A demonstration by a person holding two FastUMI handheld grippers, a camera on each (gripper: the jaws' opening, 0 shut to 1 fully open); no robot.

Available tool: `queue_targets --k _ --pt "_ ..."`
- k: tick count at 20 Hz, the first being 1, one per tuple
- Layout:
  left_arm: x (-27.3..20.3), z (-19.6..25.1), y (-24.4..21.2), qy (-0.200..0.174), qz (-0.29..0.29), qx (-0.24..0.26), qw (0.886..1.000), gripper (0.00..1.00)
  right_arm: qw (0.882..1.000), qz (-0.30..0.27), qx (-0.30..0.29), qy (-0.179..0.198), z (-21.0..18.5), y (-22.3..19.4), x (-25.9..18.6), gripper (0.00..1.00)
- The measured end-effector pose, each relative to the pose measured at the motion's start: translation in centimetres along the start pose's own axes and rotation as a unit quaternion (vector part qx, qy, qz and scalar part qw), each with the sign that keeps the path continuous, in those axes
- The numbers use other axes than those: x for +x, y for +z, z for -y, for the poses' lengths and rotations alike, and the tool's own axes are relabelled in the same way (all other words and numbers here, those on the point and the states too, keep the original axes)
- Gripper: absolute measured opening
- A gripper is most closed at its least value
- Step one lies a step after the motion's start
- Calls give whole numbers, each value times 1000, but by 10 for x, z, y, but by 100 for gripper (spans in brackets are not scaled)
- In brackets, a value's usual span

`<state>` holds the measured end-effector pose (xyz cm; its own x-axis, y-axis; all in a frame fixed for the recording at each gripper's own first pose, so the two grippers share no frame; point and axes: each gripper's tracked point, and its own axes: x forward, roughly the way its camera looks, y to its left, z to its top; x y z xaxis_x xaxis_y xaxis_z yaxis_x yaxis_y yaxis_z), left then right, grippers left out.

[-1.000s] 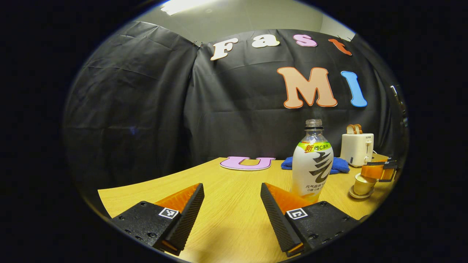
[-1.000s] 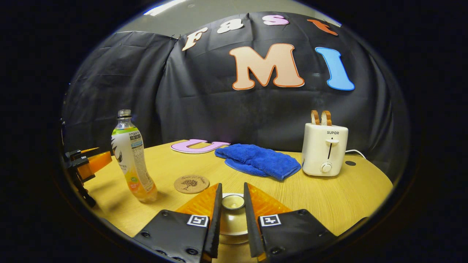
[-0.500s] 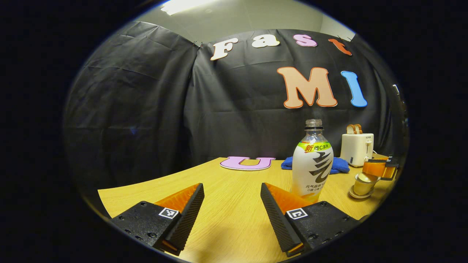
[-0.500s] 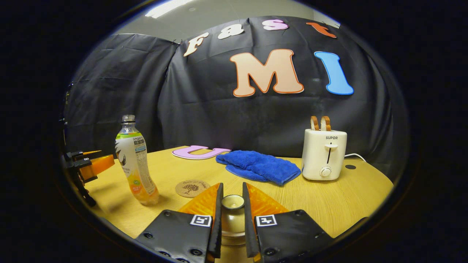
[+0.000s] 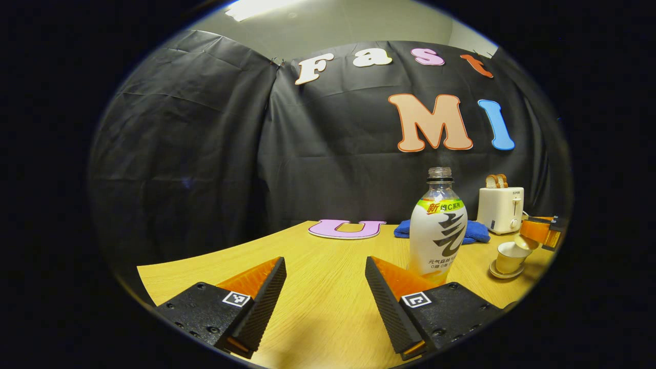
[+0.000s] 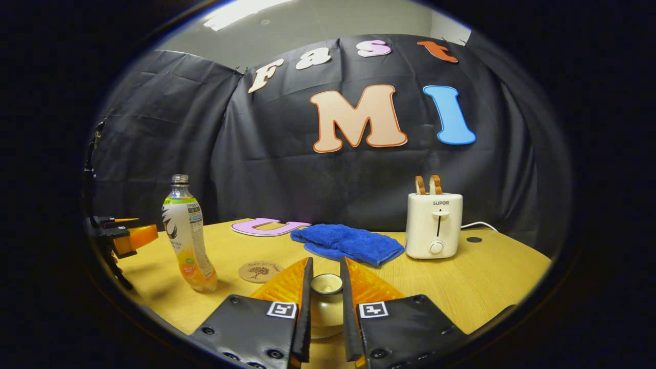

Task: Open the teacup lid with one hand, grasp the water bottle and pour water into the teacup with the other hand; after pouring, place the water bottle on the coaster and then close the teacup lid.

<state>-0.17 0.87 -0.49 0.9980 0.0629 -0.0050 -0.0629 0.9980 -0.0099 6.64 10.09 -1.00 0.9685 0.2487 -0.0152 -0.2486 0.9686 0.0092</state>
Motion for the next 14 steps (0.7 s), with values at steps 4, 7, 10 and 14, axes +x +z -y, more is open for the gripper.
queue_targets --k 4,7,10,14 --pt "0 0 0 0 0 0 1000 90 1000 2 -1 -21 14 2 -16 29" --pt "0 1 0 -2 0 0 1000 88 999 6 -1 -50 32 4 -32 30" --pt "-1 5 0 -14 1 -1 1000 90 996 7 -2 -85 55 5 -48 29" --pt "-8 12 0 -36 1 -2 999 91 995 8 -3 -102 69 6 -60 29"
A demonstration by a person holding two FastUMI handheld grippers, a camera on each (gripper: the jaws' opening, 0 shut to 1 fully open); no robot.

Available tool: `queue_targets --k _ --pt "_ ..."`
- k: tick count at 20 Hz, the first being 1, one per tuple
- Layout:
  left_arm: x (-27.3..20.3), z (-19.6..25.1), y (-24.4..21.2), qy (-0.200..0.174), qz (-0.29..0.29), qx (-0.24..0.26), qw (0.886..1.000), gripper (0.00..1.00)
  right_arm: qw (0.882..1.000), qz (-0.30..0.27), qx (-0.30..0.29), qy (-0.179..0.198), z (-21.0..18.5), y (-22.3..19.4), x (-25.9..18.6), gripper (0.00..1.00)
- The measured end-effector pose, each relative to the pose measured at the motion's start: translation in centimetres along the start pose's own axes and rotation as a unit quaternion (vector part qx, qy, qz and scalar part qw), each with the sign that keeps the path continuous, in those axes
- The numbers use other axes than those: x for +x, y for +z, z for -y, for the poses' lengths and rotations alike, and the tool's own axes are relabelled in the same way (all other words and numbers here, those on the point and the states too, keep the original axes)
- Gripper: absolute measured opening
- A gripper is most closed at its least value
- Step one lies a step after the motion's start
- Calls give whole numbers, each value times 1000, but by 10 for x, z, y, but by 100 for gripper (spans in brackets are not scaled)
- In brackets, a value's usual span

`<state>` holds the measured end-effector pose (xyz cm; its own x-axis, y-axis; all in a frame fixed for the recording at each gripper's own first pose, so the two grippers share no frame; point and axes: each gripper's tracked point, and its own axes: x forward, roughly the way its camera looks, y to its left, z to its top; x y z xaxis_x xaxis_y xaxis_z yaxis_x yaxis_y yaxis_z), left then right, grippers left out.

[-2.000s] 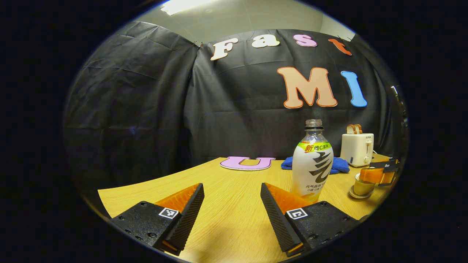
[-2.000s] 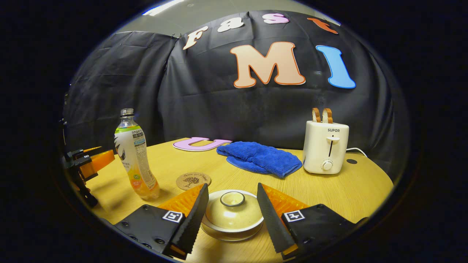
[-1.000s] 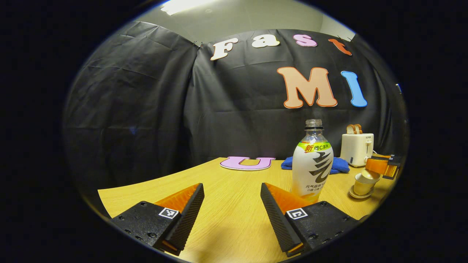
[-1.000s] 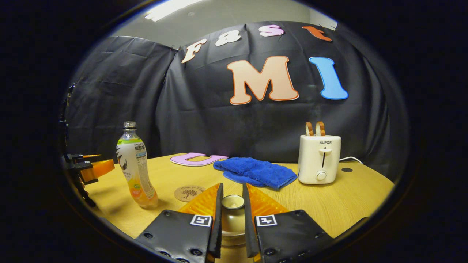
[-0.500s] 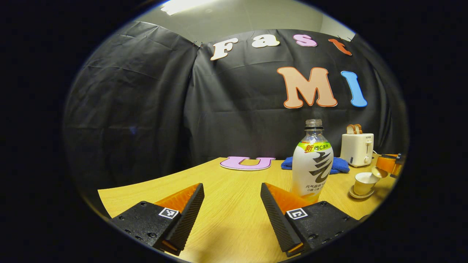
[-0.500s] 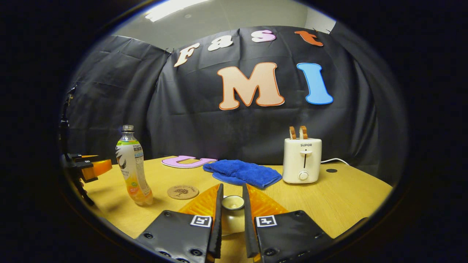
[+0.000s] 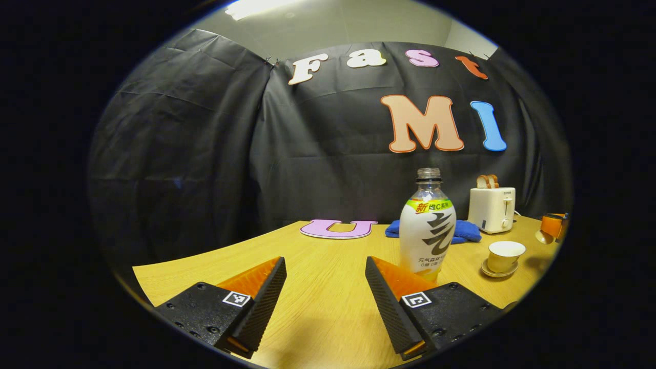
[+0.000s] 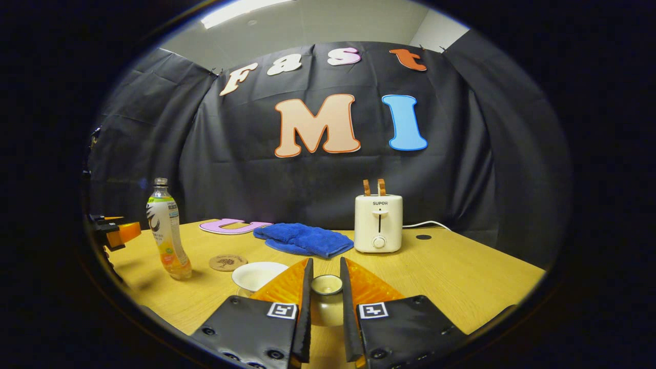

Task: Open the teacup lid with one hand, grasp the water bottle and pour water into the teacup with the other hand; after pouring, place the water bottle on the coaster and then close the teacup lid.

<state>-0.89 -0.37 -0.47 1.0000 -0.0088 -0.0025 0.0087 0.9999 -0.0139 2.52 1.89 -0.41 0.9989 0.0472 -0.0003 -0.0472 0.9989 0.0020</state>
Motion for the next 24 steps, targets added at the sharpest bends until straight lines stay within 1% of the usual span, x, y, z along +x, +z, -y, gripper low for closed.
queue_targets --k 4,8,12,15,18,24 --pt "-10 10 0 -34 1 -1 999 90 1000 1 -1 -14 12 1 -5 29" --pt "-15 31 1 -92 2 0 996 89 1000 0 -1 -15 15 0 -7 29" --pt "-20 63 2 -175 4 9 985 89 1000 0 -1 -16 17 1 -6 29" --pt "-21 77 2 -216 4 7 976 91 1000 0 -1 -16 17 1 -6 29" --pt "-15 87 0 -230 -4 3 973 91 1000 0 -1 -16 17 1 -5 29" --pt "7 107 -9 -240 -35 12 970 91 1000 0 -1 -16 16 0 -5 29"
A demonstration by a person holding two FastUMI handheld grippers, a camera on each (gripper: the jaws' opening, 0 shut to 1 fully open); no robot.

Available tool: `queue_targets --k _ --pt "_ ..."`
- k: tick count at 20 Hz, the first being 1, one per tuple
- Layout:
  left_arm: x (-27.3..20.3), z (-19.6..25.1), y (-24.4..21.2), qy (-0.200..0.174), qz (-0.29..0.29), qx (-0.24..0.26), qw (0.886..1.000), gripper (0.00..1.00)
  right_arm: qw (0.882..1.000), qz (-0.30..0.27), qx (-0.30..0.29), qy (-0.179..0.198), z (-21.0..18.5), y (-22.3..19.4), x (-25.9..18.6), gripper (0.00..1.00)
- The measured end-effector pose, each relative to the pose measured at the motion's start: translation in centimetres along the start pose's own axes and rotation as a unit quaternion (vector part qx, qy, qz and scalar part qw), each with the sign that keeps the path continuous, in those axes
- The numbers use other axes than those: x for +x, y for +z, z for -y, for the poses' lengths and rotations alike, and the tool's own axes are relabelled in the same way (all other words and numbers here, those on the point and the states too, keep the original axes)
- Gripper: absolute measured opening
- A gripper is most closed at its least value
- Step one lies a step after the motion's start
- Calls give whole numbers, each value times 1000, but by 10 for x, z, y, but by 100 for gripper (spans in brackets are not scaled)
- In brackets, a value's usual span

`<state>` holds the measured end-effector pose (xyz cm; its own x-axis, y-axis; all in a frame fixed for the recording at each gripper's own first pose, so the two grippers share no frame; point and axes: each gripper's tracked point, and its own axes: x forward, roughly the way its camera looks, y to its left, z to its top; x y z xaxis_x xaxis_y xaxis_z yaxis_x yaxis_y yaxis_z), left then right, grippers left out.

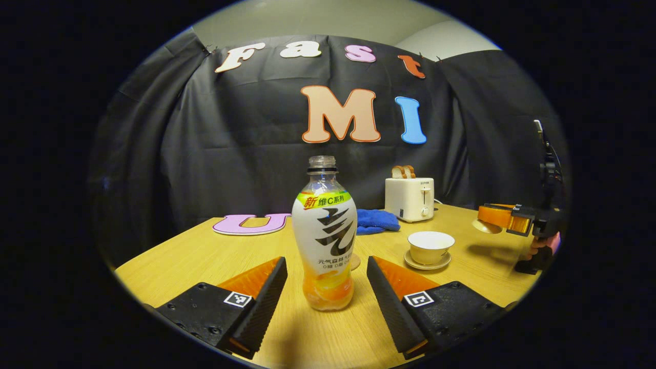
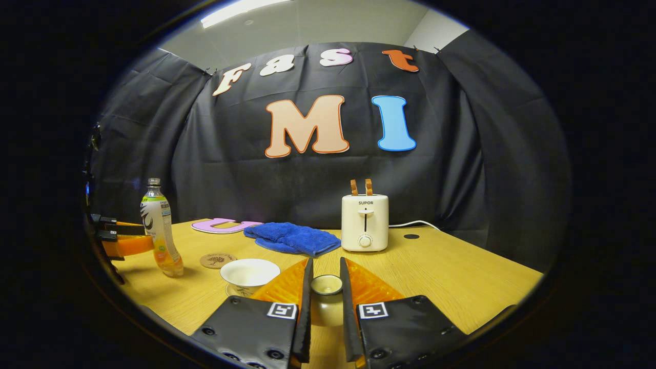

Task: Open the teacup lid with one hand, grasp the water bottle and pour water into the teacup with the other hand; after pouring, place the water bottle on the coaster and then close the teacup lid.

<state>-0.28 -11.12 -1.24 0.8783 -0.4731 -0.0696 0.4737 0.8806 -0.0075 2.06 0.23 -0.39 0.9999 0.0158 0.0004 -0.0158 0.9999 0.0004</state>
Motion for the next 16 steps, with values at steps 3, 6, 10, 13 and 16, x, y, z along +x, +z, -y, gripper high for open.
queue_targets --k 3,6,10,13,16 --pt "15 -1 -2 4 -12 1 1000 92 1000 0 0 0 1 1 0 29" --pt "30 -1 -5 4 -26 8 1000 91 1000 0 0 0 1 0 -1 29" --pt "44 -2 -6 10 -37 3 999 92 1000 0 0 0 0 1 -1 29" --pt "51 -4 -7 14 -37 1 999 91 1000 0 0 0 0 1 -1 29" --pt "56 -2 -8 11 -39 5 999 89 1000 -2 1 9 -4 0 -2 29"
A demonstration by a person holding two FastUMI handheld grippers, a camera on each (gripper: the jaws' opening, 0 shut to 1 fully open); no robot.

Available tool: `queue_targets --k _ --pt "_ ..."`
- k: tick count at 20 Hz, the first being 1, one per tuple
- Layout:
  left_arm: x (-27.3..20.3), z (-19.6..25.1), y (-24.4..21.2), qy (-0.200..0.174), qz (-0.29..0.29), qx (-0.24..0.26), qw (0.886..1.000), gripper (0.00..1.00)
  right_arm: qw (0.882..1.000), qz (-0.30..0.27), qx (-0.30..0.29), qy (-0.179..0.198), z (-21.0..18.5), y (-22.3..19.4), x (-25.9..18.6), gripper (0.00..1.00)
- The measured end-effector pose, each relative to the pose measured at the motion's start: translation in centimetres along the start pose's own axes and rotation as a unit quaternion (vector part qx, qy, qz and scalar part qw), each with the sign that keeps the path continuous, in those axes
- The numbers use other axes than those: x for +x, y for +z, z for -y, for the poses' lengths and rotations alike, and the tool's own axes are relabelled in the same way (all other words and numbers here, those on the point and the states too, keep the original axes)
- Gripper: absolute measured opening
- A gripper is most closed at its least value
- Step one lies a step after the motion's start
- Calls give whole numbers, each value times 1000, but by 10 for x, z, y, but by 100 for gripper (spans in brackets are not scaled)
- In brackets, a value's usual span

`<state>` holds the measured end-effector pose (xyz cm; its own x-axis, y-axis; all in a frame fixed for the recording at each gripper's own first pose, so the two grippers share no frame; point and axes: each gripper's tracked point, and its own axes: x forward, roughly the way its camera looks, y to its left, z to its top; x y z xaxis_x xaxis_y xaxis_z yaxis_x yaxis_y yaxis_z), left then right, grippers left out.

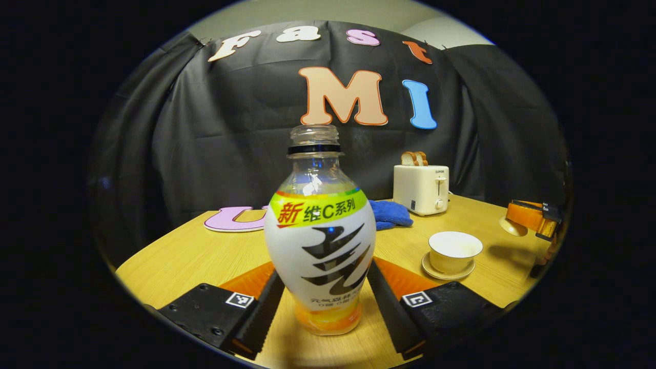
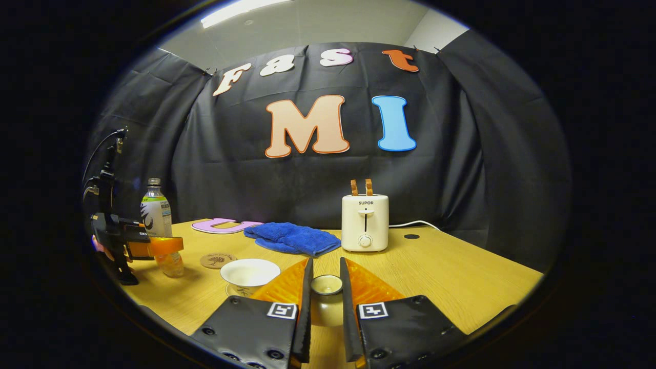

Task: Open the teacup lid with one hand, grasp the water bottle and pour water into the teacup with the other hand; after pouring, place the water bottle on the coaster and then close the teacup lid.

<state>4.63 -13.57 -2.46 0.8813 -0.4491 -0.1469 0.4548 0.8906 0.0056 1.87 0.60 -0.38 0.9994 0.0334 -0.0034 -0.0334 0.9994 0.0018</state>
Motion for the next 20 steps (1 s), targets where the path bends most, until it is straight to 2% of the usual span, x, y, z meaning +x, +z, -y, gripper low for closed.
queue_targets --k 4,8,10,12,16,20 --pt "0 -4 -5 7 -16 9 1000 67 1000 -1 0 10 -1 0 -1 29" --pt "0 -6 -4 24 -18 29 999 58 1000 -1 0 5 4 1 -2 29" --pt "1 -10 -4 37 -22 53 998 55 1000 -1 1 3 6 2 -2 29" --pt "3 -4 -5 38 -36 98 994 53 1000 -1 0 0 8 2 -3 29" --pt "5 -5 2 55 -57 213 974 50 1000 -1 0 -4 14 2 -3 29" --pt "8 -13 19 81 -67 344 933 50 1000 -1 0 -13 25 2 -3 29"
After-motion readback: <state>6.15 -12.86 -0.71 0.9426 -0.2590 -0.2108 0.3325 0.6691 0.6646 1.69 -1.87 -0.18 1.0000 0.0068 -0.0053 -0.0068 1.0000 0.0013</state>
